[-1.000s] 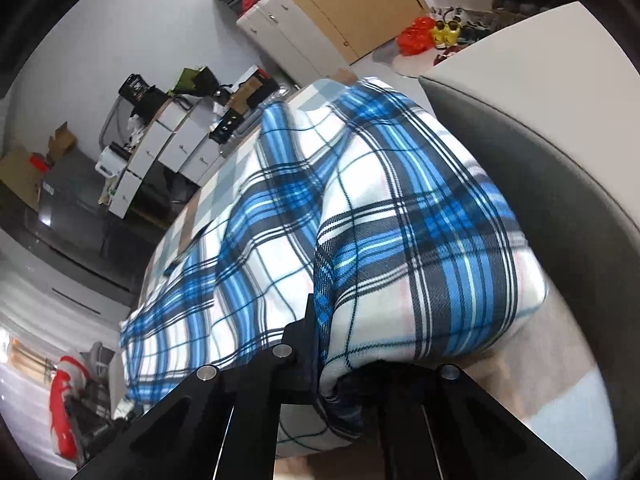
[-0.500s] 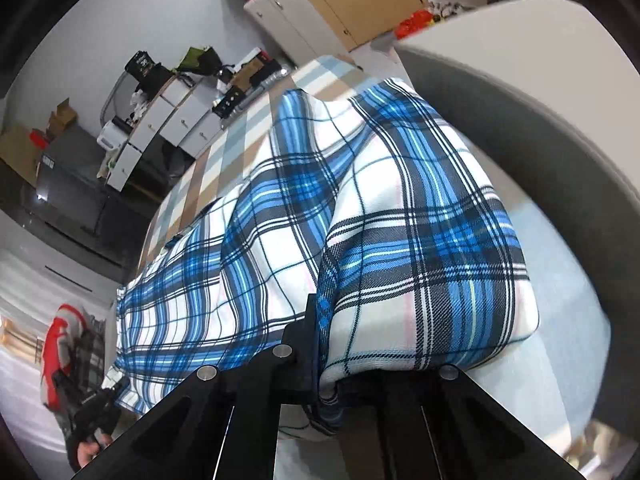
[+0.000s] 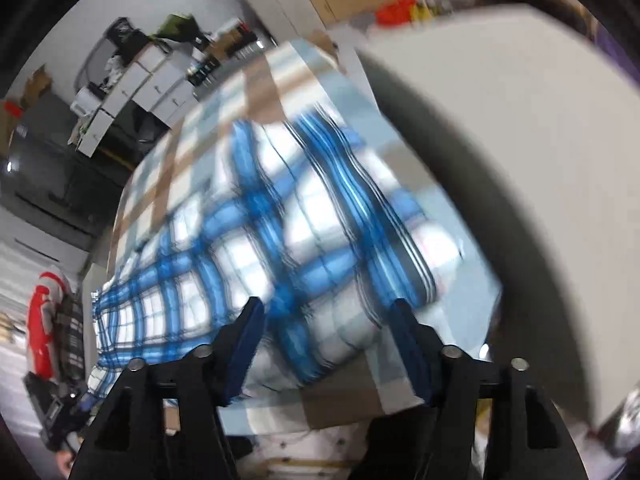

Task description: Fold large clothes

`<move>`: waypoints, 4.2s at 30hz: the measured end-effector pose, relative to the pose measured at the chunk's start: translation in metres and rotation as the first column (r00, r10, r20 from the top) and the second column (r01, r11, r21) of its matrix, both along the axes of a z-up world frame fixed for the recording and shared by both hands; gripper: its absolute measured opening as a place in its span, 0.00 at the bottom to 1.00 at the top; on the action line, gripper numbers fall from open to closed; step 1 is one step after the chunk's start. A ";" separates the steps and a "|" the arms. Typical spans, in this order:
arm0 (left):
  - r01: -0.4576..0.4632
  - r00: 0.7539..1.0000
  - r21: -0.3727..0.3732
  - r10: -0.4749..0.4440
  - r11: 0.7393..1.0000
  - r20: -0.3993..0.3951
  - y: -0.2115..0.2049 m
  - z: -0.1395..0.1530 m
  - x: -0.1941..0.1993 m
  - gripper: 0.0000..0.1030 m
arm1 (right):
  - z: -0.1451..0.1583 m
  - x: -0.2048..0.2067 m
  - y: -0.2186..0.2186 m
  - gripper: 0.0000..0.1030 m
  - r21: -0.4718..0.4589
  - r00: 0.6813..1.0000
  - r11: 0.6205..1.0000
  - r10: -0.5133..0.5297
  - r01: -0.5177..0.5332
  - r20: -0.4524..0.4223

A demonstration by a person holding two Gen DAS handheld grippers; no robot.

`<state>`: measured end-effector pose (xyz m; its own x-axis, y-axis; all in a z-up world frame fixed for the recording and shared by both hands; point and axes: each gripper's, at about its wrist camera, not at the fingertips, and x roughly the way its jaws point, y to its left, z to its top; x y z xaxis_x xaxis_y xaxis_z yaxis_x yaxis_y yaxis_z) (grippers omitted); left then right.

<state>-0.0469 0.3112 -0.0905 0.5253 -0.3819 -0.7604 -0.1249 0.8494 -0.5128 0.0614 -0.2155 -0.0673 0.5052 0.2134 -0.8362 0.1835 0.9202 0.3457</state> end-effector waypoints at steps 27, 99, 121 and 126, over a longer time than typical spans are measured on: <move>0.283 0.953 0.155 -0.259 0.947 -0.159 -0.109 -0.069 0.126 0.71 | -0.065 0.056 0.137 1.00 -0.380 0.901 0.831 0.433 -0.406 -0.016; 0.559 0.823 0.225 -0.567 0.798 -0.034 -0.269 -0.054 0.110 0.77 | -0.021 0.003 -0.045 0.07 0.054 0.954 0.991 -0.133 0.123 0.270; 0.486 0.874 0.078 -0.483 0.871 -0.055 -0.119 -0.024 0.084 0.77 | 0.068 0.006 0.108 0.03 -0.350 0.875 0.928 0.271 -0.127 0.402; 0.423 0.906 0.067 -0.422 0.904 -0.028 -0.078 -0.013 0.079 0.77 | 0.070 -0.013 0.183 0.03 -0.351 0.806 0.905 0.387 -0.239 0.449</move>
<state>0.0318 0.2329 -0.1036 0.3168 -0.5111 -0.7990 0.2472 0.8578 -0.4507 0.0488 -0.0324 0.0024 0.8091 0.2420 -0.5355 -0.2598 0.9647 0.0434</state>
